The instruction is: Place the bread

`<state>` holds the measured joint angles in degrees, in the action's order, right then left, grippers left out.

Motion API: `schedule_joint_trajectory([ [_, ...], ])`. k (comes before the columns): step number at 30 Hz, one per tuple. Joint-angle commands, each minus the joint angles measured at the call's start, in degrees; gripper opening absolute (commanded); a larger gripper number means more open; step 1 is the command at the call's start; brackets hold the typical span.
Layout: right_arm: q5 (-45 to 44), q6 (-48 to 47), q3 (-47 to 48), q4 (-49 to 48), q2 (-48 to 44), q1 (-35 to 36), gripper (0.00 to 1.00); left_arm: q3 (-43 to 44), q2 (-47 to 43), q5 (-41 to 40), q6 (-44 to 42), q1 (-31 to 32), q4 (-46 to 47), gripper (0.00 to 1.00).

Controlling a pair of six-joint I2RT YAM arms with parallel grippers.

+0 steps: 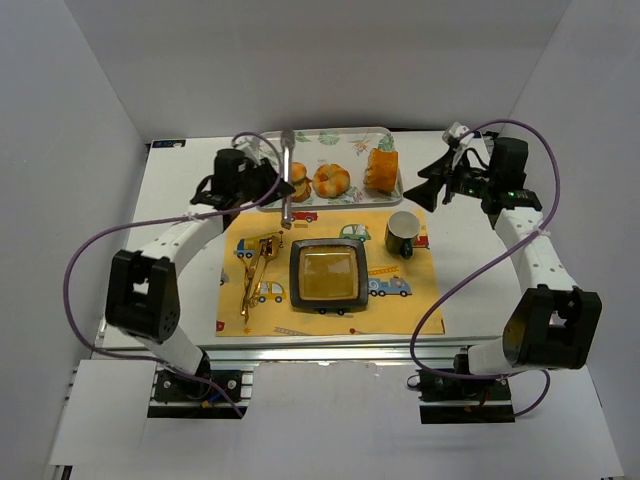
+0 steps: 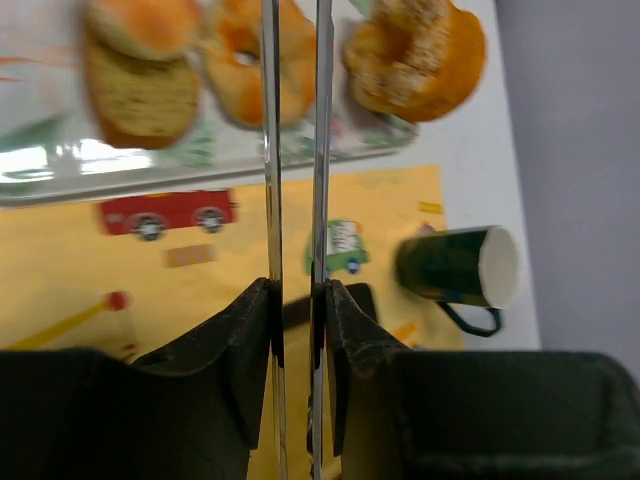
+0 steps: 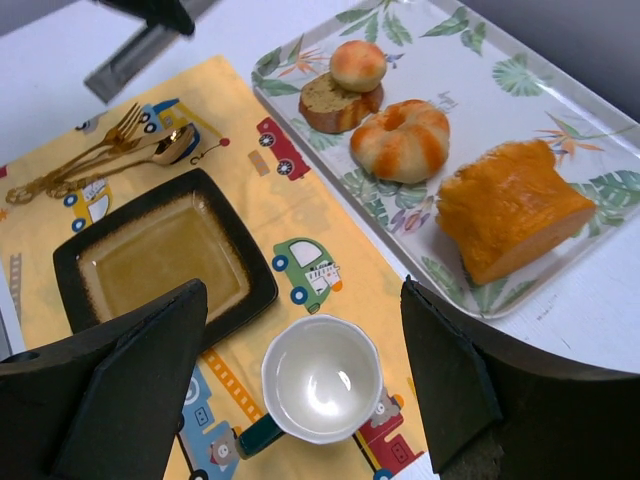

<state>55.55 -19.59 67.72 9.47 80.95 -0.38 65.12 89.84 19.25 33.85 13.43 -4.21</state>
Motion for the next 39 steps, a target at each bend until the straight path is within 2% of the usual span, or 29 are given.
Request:
schedule_joint_trajectory([
  [1, 2.8, 5.2, 3.0, -4.7, -0.2, -2.7, 0.83, 6.7, 4.7, 3.6, 6.2, 3.9, 2.4, 0.37],
  [7, 4.1, 8.3, 2.9, -6.9, -0.5, -5.6, 0.83, 16.2, 12.7, 6.8, 7.3, 7.7, 2.1, 0.43],
  [11, 4.4, 8.3, 2.2, -7.1, -1.2, -6.3, 0.83, 19.4, 15.5, 7.5, 8.2, 8.8, 2.2, 0.45],
  [18, 4.9, 8.5, 1.4, -7.0, -1.5, -6.7, 0.83, 19.7, 17.6, 9.3, 11.6, 9.5, 6.9, 0.48],
  [30, 5.5, 9.0, 1.2, -7.6, -1.4, -6.7, 0.82, 21.9, 22.5, 11.4, 12.8, 10.1, 7.5, 0.54],
  [39, 5.7, 9.0, 0.5, -7.8, -1.6, -6.8, 0.82, 21.5, 23.6, 14.1, 15.6, 10.3, 11.7, 0.56],
])
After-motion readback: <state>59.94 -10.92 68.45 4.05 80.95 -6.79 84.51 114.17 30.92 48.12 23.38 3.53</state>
